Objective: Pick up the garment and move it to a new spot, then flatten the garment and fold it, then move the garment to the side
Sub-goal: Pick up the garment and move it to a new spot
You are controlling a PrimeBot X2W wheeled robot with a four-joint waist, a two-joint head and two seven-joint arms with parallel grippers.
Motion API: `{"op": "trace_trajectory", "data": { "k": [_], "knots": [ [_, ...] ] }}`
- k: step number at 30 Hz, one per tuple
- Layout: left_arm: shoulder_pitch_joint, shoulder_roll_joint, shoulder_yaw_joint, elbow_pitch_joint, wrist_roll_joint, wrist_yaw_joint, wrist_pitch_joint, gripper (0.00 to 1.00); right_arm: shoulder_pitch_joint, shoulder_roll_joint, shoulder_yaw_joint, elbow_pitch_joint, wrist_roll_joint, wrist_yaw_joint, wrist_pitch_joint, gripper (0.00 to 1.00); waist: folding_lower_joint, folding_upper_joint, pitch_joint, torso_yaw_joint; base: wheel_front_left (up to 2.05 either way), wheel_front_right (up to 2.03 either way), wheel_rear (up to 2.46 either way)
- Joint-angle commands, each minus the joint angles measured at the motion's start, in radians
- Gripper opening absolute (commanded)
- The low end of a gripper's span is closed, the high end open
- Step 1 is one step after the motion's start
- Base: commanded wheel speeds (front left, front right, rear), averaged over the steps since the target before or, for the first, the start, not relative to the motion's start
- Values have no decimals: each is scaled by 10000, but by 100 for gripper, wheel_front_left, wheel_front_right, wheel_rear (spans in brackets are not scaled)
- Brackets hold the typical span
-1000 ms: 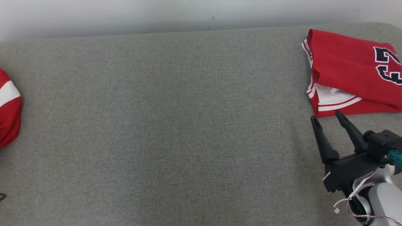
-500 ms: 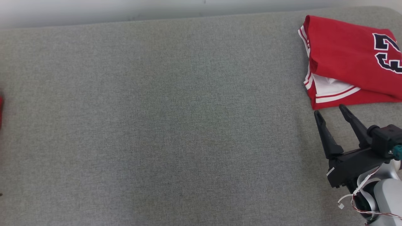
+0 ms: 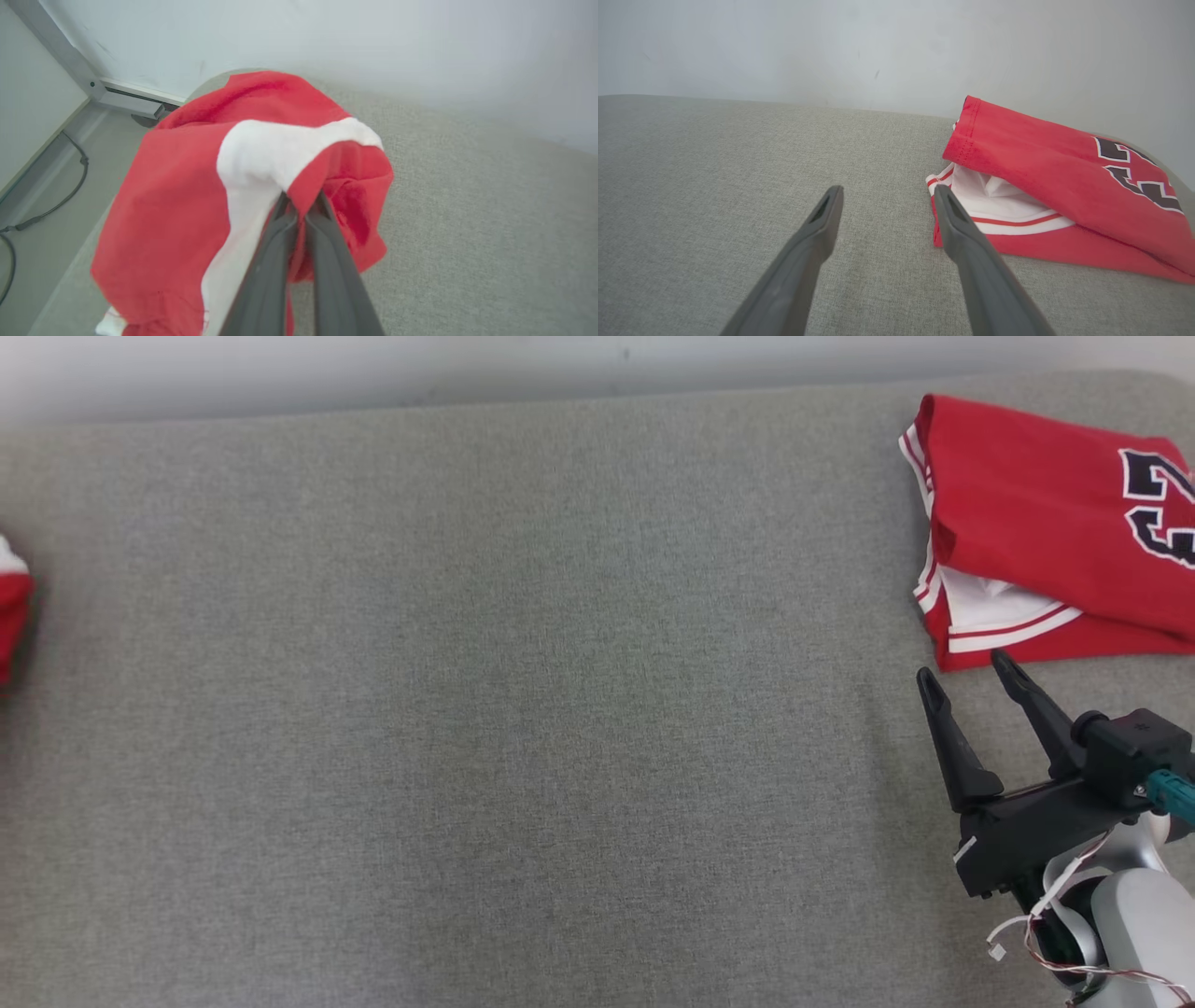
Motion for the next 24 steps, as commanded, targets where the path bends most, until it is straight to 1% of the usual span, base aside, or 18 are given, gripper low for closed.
{"op": "trace_trajectory", "data": {
  "k": [1,3,4,8,11,13,19,24],
  "knots": [
    [-121,296,-281,-254,75,25,-267,0,-115,15,19,99,66,-6,-76,100,0,-1,-251,47,0,0,0],
    [-262,394,-688,-688,91,23,-394,0,-161,67,70,202,109,-6,-151,100,0,-1,-389,43,0,0,0],
    [-262,394,-688,-688,91,23,-394,0,-161,67,70,202,109,-6,-151,100,0,-1,-389,43,0,0,0],
    [-536,802,-1524,-1510,294,25,-636,0,-161,157,178,452,195,-6,-298,100,0,-1,-642,4,0,0,0],
    [-831,834,-2072,-2226,443,23,-746,0,-130,201,214,664,265,-6,-416,100,0,-1,-837,-45,0,0,0],
    [-919,983,-2518,-2710,637,25,-672,0,-164,256,260,776,287,-6,-498,100,0,-1,-923,-115,0,0,0],
    [-1067,1031,-3395,-4643,754,24,-481,0,-269,460,444,1136,409,-6,-769,100,0,-1,-1084,-372,0,0,0],
    [-906,742,-3969,-6169,961,25,-264,0,-365,546,545,1437,478,-6,-977,100,0,-1,-1233,-661,0,0,0]
  ]
}}
